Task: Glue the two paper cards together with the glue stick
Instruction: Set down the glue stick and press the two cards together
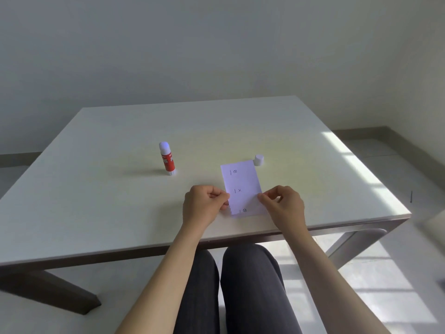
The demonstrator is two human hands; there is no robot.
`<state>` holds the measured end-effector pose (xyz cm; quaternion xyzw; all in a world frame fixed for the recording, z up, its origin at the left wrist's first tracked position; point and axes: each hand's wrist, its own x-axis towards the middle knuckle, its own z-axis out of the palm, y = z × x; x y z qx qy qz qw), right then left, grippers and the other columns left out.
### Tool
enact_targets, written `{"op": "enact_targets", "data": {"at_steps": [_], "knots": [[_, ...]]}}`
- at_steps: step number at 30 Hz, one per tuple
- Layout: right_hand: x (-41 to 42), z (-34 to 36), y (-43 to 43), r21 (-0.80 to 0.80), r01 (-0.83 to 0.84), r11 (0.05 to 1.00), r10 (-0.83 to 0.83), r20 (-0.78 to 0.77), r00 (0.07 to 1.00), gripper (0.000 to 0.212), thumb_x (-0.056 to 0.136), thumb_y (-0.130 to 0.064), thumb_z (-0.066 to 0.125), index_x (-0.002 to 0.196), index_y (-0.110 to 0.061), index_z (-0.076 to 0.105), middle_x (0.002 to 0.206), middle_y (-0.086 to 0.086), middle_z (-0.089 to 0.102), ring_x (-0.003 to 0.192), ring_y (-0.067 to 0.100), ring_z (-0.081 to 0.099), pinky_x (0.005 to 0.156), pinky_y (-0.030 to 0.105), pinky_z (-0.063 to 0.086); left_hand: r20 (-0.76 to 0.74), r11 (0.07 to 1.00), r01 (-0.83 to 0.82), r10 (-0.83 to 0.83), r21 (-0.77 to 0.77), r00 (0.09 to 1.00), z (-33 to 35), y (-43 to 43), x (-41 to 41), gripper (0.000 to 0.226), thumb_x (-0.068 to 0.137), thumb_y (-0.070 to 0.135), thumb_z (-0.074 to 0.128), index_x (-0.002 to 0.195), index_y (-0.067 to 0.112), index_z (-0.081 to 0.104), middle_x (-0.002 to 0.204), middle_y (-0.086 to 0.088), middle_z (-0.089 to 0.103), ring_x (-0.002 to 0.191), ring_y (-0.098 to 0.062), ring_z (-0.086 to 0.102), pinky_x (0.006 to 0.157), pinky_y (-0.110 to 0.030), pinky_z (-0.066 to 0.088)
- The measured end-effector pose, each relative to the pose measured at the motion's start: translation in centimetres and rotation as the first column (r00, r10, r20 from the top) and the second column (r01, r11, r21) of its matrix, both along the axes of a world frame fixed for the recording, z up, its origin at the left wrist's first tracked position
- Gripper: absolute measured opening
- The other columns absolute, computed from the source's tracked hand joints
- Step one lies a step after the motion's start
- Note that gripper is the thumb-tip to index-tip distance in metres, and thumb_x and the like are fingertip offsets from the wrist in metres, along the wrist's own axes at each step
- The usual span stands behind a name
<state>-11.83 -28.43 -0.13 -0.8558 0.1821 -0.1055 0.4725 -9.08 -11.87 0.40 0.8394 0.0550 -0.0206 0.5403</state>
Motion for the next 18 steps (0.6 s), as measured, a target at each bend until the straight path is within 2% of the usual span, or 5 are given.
{"op": "enact_targets", "data": {"at_steps": [2, 5, 10, 14, 18], "knots": [[0.0, -0.1, 0.0, -0.056, 0.008, 0.998, -0.008, -0.010, 1.000, 0.029, 0.077, -0.023, 0.067, 0.055, -0.029, 0.050, 0.086, 0.004, 0.063, 0.079, 0.024, 0.057, 0.084, 0.042, 0.044, -0.005, 0.999, 0.002, -0.002, 0.037, 1.000, -0.2, -0.1, 0.0, 0.019, 0.072, 0.020, 0.070, 0.054, 0.025, 0.067, 0.055, 0.010, 0.071, 0.065, -0.016, 0.072, 0.076, -0.039, 0.059], [0.1, -0.5, 0.1, -0.093, 0.021, 0.995, -0.023, -0.022, 0.999, 0.024, 0.076, -0.021, 0.065, 0.057, -0.026, 0.052, 0.079, 0.000, 0.056, 0.079, 0.023, 0.054, 0.084, 0.039, 0.040, -0.017, 0.999, 0.006, -0.005, 0.048, 1.000, -0.4, -0.2, 0.2, 0.014, 0.073, 0.019, 0.070, 0.059, 0.021, 0.069, 0.059, 0.005, 0.072, 0.066, -0.020, 0.072, 0.077, -0.042, 0.059], [0.2, -1.1, 0.1, -0.145, 0.033, 0.989, -0.038, -0.034, 0.999, 0.016, 0.074, -0.019, 0.063, 0.061, -0.021, 0.055, 0.077, -0.002, 0.051, 0.079, 0.022, 0.049, 0.075, 0.031, 0.024, -0.004, 0.991, 0.016, -0.016, 0.135, 1.000, -0.6, -0.7, 0.1, 0.015, 0.074, 0.021, 0.068, 0.059, 0.022, 0.067, 0.061, 0.003, 0.072, 0.065, -0.017, 0.072, 0.078, -0.039, 0.058], [0.5, -1.7, 0.1, -0.217, 0.028, 0.976, -0.035, -0.029, 0.999, 0.014, 0.075, -0.017, 0.062, 0.062, -0.017, 0.055, 0.084, 0.003, 0.057, 0.086, 0.025, 0.051, 0.076, 0.031, 0.021, 0.000, 0.980, 0.030, -0.031, 0.197, 1.000, -0.6, -0.7, 0.3, 0.019, 0.075, 0.021, 0.067, 0.056, 0.024, 0.065, 0.067, 0.000, 0.075, 0.071, -0.021, 0.072, 0.078, -0.040, 0.057], [0.7, -2.5, 0.4, -0.336, 0.039, 0.941, -0.046, -0.012, 0.999, 0.006, 0.074, -0.014, 0.060, 0.074, -0.014, 0.055, 0.085, 0.000, 0.049, 0.092, 0.028, 0.049, 0.074, 0.030, 0.019, 0.036, 0.948, 0.036, -0.051, 0.318, 0.998, -0.8, -1.1, 0.3, 0.010, 0.074, 0.021, 0.066, 0.065, 0.020, 0.069, 0.074, 0.001, 0.075, 0.079, -0.024, 0.069, 0.078, -0.038, 0.055]]}}
